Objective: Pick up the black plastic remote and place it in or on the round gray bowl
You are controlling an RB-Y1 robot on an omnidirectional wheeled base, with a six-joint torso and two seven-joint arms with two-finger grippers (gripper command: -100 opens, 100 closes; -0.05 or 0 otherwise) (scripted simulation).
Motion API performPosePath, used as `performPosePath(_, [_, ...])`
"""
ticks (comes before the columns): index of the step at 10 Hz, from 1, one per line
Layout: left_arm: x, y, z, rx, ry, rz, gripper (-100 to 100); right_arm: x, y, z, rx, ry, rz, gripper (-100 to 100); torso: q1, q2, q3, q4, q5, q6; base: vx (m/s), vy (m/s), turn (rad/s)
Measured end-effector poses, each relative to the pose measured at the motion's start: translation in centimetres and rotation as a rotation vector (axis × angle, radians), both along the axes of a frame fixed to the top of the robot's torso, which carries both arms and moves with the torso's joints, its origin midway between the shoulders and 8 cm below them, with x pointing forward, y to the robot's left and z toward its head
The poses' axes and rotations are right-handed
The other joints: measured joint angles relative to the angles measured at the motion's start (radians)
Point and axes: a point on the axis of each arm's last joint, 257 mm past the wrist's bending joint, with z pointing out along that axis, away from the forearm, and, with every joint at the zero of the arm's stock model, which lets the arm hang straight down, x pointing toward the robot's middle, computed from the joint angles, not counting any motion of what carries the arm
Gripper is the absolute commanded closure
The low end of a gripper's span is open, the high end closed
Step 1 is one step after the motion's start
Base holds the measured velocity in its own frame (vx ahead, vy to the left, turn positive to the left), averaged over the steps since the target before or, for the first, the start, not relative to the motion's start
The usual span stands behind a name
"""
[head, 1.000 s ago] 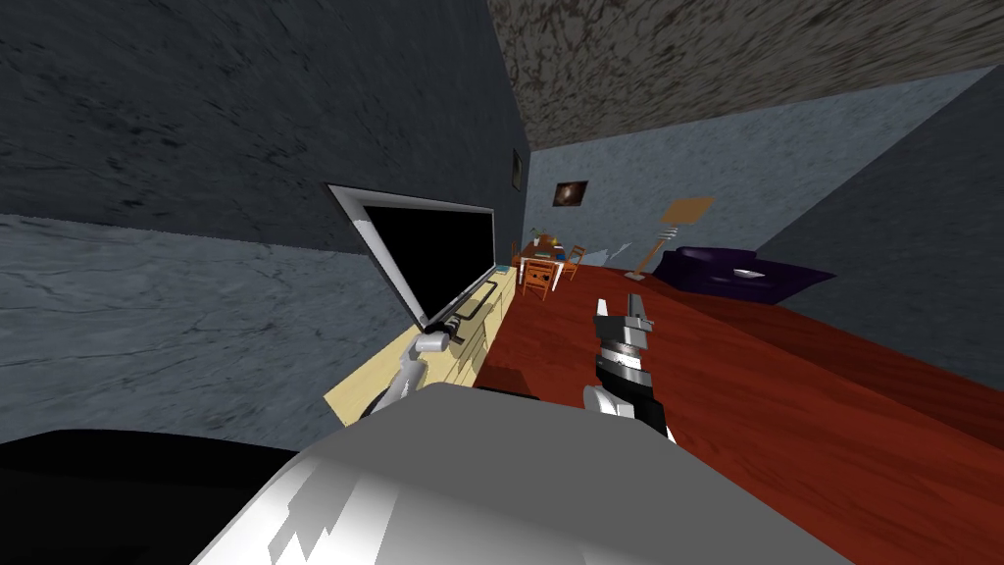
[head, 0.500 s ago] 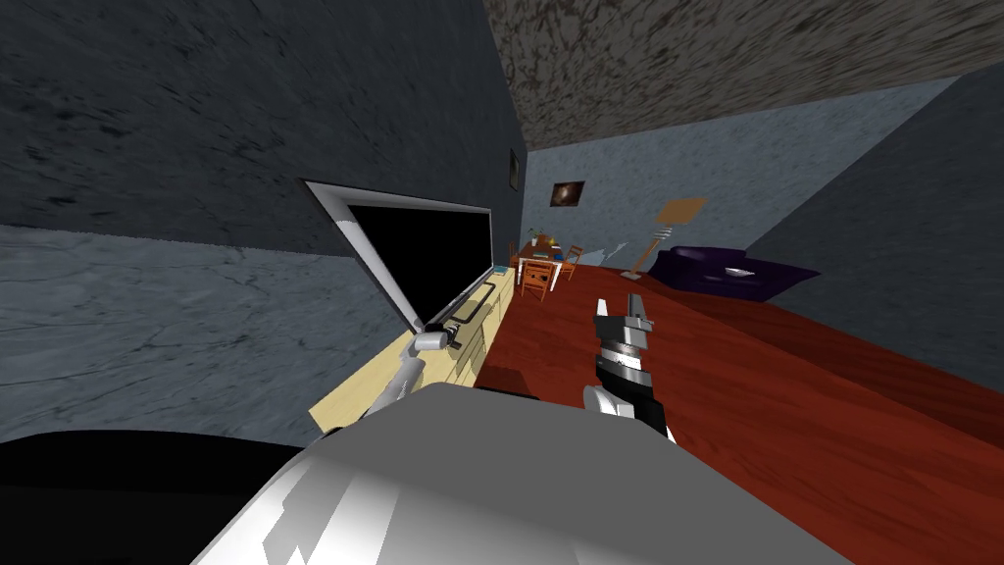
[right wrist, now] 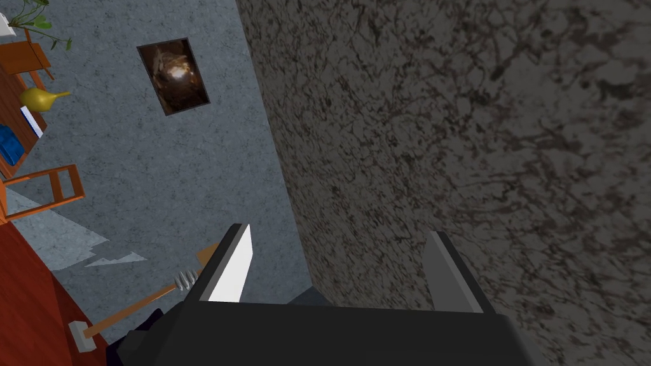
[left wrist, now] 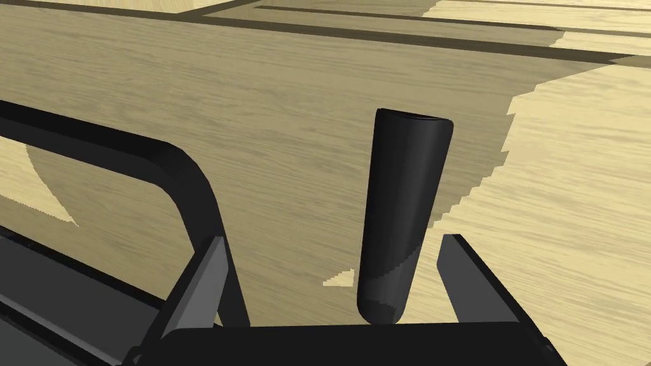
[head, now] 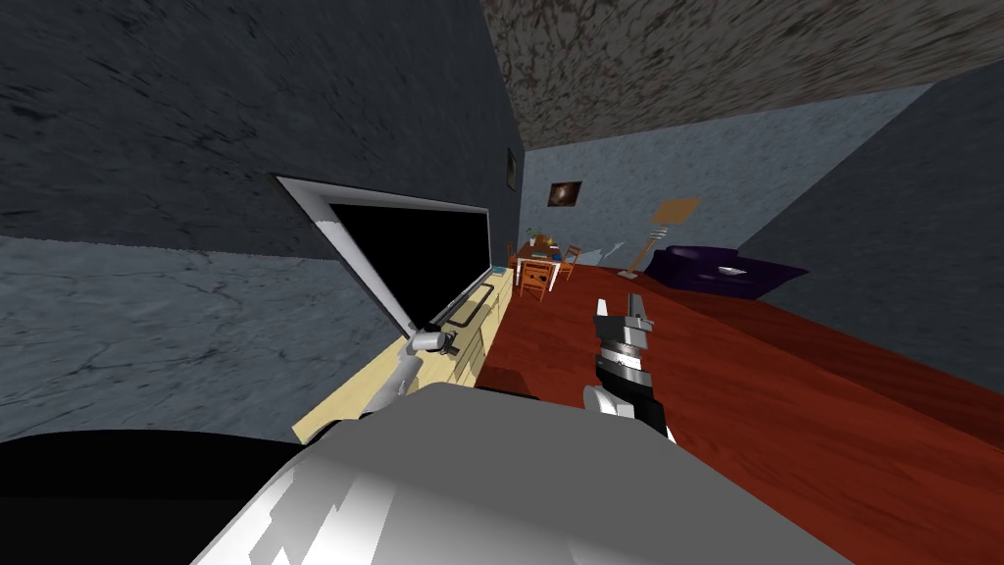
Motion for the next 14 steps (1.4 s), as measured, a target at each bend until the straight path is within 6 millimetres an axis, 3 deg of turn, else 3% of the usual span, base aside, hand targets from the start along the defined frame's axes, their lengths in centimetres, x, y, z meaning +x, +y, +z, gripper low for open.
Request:
performPosePath(5, [-5.3, 0.8, -3.0, -0.029, 0.210, -0.017, -100, 0.0, 0.0, 0.0, 0.000, 0.000, 0.000, 0, 0.001, -0.001, 0.000, 0.000, 0.000, 0.000, 0.070, 0.020, -0.051])
performPosePath(11, [-10.3, 1.8, -4.4, -0.064, 0.395, -0.034, -100, 0.0, 0.0, 0.0, 0.000, 0.000, 0.000, 0, 0.000, 0.000, 0.000, 0.000, 0.000, 0.000, 0.053, 0.011, -0.037])
performPosePath(12, [-10.4, 1.8, -4.4, -0.065, 0.400, -0.035, 0, 0.0, 0.0, 0.0, 0.000, 0.000, 0.000, 0, -0.001, 0.002, 0.001, 0.000, 0.000, 0.000, 0.000, 0.000, 0.000])
performPosePath(13, [-10.4, 1.8, -4.4, -0.065, 0.399, -0.035, -100, 0.0, 0.0, 0.0, 0.000, 0.000, 0.000, 0, -0.001, 0.003, 0.002, 0.001, 0.000, 0.000, 0.006, 0.023, -0.043])
performPosePath(14, [-10.7, 1.7, -4.9, -0.067, 0.402, -0.032, -100, 0.0, 0.0, 0.0, 0.000, 0.000, 0.000, 0, 0.000, 0.004, 0.002, 0.001, 0.000, 0.000, 0.006, 0.034, -0.029])
